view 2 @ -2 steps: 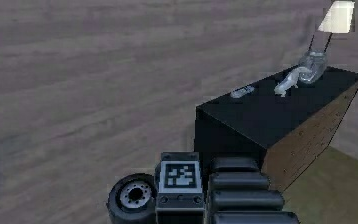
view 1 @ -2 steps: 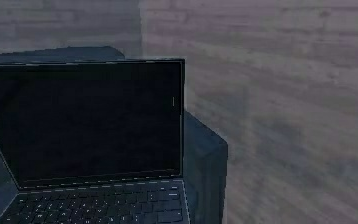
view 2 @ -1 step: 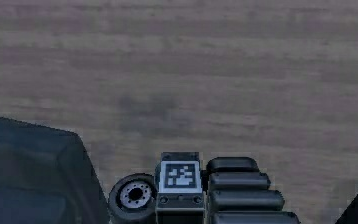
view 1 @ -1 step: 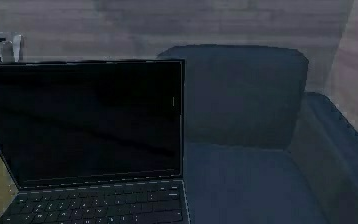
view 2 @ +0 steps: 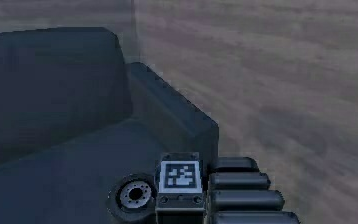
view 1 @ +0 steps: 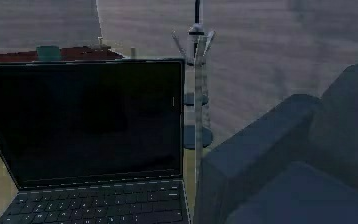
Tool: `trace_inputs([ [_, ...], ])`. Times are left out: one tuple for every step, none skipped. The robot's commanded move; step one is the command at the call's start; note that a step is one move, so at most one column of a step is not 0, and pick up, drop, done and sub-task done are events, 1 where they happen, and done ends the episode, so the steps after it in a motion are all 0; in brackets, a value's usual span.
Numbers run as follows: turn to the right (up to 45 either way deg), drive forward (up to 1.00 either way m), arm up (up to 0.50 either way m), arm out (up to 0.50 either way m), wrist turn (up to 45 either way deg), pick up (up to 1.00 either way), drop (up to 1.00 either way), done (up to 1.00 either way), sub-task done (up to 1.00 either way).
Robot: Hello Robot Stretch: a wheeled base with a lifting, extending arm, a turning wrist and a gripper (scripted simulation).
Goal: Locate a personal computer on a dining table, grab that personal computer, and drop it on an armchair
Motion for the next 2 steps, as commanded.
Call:
trace_inputs([
  [-45.0,0.00,0.00,0.00,0.0,0.00,0.00,0.00,0.00],
  [-18.0,0.00,0.00,0.00,0.0,0.00,0.00,0.00,0.00],
])
